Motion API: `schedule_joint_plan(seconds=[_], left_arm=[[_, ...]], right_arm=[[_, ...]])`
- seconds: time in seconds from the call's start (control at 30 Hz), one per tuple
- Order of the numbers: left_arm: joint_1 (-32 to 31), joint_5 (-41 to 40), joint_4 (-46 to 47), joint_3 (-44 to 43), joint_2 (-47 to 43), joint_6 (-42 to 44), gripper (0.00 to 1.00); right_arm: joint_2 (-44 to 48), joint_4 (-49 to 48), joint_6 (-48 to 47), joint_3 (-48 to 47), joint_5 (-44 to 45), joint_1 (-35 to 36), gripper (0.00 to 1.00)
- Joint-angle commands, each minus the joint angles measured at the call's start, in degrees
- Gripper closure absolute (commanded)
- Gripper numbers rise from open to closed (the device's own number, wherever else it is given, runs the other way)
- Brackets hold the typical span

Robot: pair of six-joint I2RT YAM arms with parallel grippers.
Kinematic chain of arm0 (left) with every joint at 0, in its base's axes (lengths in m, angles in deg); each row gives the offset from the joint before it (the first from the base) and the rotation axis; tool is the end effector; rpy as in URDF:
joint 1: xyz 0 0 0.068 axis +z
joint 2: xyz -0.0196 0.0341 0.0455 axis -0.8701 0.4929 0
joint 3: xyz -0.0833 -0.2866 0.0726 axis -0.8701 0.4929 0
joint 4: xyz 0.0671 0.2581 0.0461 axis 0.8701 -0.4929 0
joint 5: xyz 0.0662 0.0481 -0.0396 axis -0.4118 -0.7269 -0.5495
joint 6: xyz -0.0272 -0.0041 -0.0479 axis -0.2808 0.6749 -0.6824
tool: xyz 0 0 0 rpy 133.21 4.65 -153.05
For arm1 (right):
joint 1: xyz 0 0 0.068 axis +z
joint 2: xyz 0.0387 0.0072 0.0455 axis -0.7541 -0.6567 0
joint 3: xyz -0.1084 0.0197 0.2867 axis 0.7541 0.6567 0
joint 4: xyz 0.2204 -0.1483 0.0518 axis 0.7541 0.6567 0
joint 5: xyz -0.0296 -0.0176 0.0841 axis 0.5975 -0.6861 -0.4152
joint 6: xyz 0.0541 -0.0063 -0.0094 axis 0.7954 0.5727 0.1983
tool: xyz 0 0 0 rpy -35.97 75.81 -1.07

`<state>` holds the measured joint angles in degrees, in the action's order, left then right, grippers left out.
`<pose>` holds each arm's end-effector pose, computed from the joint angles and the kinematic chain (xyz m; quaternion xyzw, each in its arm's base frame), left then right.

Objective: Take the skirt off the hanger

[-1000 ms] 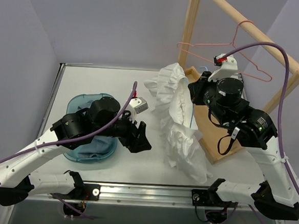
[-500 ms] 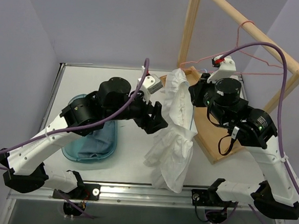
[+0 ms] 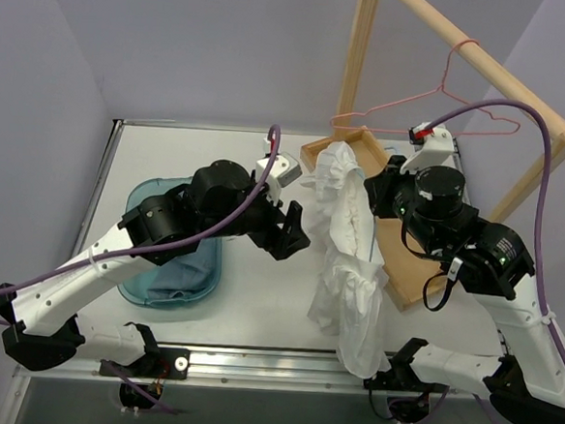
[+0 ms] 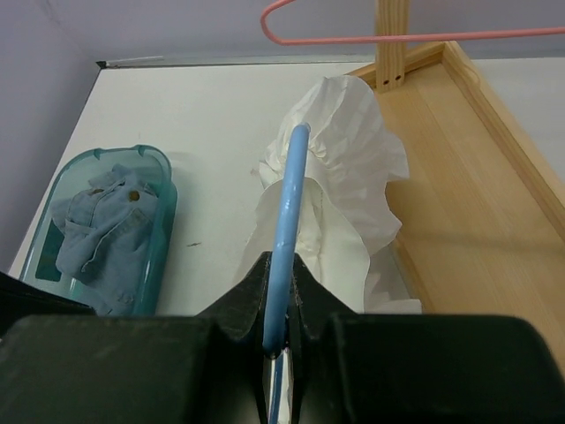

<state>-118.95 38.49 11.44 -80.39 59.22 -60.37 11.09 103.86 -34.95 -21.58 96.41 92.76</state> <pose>0.1337 -0.2221 0.4907 0.3046 0.7815 -0.3554 0.4125 0.1364 0.1140 0.5495 -0.0325 0.7389 0.2542 0.6231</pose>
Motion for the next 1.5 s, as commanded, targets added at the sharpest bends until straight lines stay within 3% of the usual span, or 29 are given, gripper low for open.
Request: schedule_joint_plan(seconds=[0.0, 0.1, 0.23, 0.4, 0.77, 1.07, 1.3, 1.37, 1.47], left_arm=[[-0.9, 1.4, 3.0, -0.3, -2.0, -3.8, 0.16], [-3.9, -2.9, 0.1, -3.3, 0.1, -4.2, 0.19], [-15.8, -15.5, -7.0, -12.4, 5.0, -2.0, 0.20], [-20.5, -21.0, -11.9, -18.2, 10.3, -0.6, 0.19], [-24.9, -38.9, -9.9, -9.9, 8.9, 0.2, 0.16], [-25.5, -41.7, -5.7, -6.3, 10.3, 1.7, 0.14], [-23.4, -37.9, -2.1, -4.5, 10.7, 3.2, 0.14], [-23.2, -37.2, -1.2, -2.9, 10.1, 3.2, 0.16], [-22.2, -34.7, 0.7, -1.6, 8.9, 3.0, 0.31]], right_arm=[[2.3, -5.3, 5.0, 3.3, 6.5, -0.3, 1.00], [-0.5, -4.3, 9.3, 2.0, 11.7, -0.2, 1.00], [-4.1, -2.4, 14.8, -0.7, 16.2, -0.3, 1.00], [-7.4, 0.4, 21.0, -2.5, 20.6, -0.3, 1.00], [-9.4, 1.2, 24.7, -6.1, 16.1, -0.3, 1.00], [-8.7, 2.1, 25.3, -7.3, 13.6, -0.3, 1.00], [-7.4, 0.9, 25.7, -6.9, 11.1, -0.3, 1.00], [-7.5, 0.4, 25.7, -6.7, 9.8, -0.4, 1.00], [-7.9, 0.0, 25.1, -7.1, 7.7, -0.2, 1.00]])
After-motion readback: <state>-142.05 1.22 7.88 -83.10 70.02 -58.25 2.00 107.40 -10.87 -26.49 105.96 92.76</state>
